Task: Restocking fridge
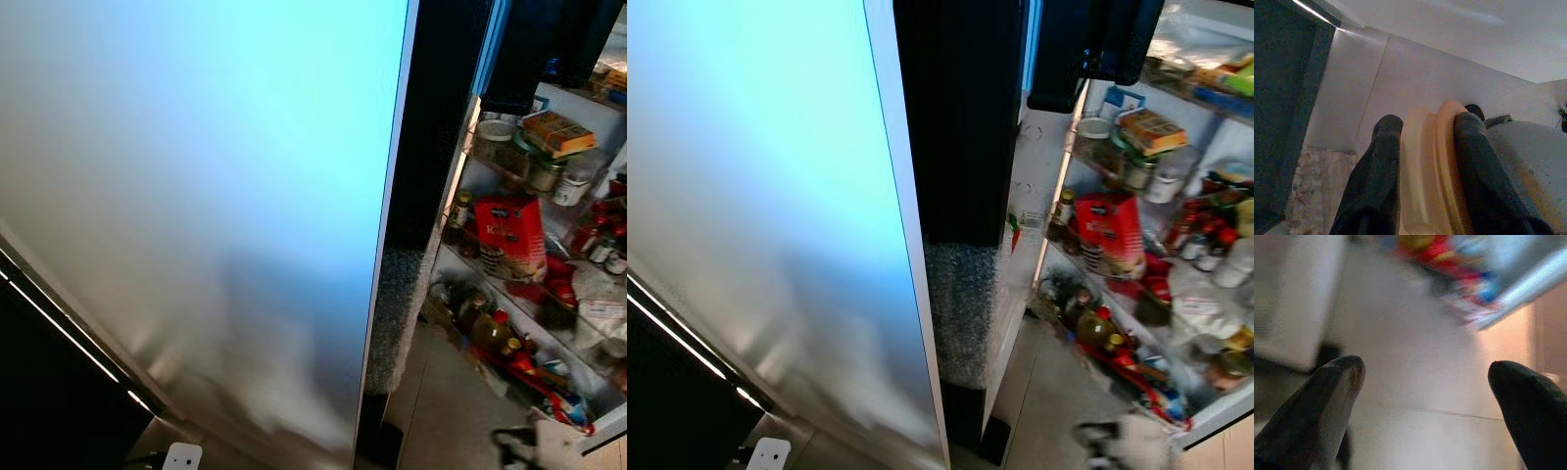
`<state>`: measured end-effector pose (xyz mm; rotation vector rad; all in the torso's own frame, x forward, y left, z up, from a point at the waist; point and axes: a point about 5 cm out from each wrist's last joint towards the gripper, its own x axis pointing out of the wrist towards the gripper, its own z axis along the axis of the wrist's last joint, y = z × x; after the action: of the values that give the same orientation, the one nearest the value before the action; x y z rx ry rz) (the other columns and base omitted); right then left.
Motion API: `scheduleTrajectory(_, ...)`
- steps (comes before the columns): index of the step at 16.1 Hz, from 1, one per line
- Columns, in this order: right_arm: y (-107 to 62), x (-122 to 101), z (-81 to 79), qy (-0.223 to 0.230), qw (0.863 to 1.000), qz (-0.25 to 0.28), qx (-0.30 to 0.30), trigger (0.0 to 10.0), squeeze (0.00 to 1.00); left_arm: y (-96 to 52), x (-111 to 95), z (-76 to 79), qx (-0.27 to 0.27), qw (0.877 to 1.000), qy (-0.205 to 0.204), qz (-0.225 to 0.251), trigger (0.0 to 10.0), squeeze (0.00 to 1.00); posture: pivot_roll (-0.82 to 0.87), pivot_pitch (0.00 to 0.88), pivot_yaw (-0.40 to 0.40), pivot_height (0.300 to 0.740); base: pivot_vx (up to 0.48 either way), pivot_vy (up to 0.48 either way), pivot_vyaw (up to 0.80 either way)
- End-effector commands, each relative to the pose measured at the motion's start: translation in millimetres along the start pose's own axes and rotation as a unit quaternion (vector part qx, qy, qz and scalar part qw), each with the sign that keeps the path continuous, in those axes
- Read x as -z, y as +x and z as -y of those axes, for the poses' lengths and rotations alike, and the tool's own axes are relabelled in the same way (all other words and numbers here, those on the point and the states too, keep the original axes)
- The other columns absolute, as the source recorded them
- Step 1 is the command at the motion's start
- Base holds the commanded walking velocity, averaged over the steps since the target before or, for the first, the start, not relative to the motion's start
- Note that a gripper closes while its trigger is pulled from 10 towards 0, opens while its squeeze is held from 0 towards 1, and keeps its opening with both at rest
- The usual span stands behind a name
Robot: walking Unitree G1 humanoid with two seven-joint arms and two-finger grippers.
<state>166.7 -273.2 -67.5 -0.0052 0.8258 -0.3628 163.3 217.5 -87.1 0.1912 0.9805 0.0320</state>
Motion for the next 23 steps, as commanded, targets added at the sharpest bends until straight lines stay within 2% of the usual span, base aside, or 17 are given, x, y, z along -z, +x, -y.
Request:
scheduleTrajectory(1, -3.5, 17, -12.8, -0.032, 0.998, -0.037, -0.035, 10.0, 0.00, -1.2, 8, 4.4, 0.012, 1.000, 0.007, -0.016, 10.0, 0.00, -0.03, 0.000, 0.037, 0.740, 0.000, 0.000, 0.00)
scheduleTrajectory(3, -7.7, 33, -27.8, -0.043, 0.995, -0.079, -0.048, 10.0, 0.00, -1.7, 11, 5.6, 0.016, 1.000, 0.014, -0.020, 10.0, 0.00, -0.01, 0.000, 0.031, 0.740, 0.000, -0.120, 0.00)
scheduleTrajectory(5, -7.6, 33, -35.3, -0.023, 0.996, -0.078, -0.047, 10.0, 0.00, -1.9, 11, 5.3, 0.015, 1.000, 0.017, -0.020, 10.0, 0.00, -0.02, 0.000, 0.031, 0.740, 0.000, -0.291, 0.00)
scheduleTrajectory(12, -11.6, 43, -40.9, -0.014, 0.995, -0.091, -0.050, 10.0, 0.00, -2.1, 12, 4.0, 0.015, 0.999, 0.021, -0.022, 10.0, 0.00, -0.02, 0.008, 0.038, 0.740, 0.000, -0.313, 0.00)
scheduleTrajectory(18, -11.2, 39, -51.8, -0.038, 0.993, -0.081, -0.080, 10.0, 0.00, -1.5, 8, 0.2, 0.012, 0.999, 0.025, -0.017, 10.0, 0.00, -0.02, 0.023, 0.054, 0.740, 0.000, -0.441, 0.00)
scheduleTrajectory(22, -13.9, 44, -60.9, -0.087, 0.986, -0.086, -0.109, 10.0, 0.00, -1.4, 7, -1.8, 0.008, 1.000, 0.024, -0.015, 10.0, 0.00, -0.02, 0.023, 0.064, 0.740, 0.000, -0.442, 0.72)
scheduleTrajectory(23, -14.6, 45, -61.9, -0.084, 0.987, -0.087, -0.109, 10.0, 0.00, -1.5, 7, -2.4, 0.008, 1.000, 0.023, -0.015, 10.0, 0.00, -0.02, 0.025, 0.070, 0.740, 0.000, -0.390, 0.80)
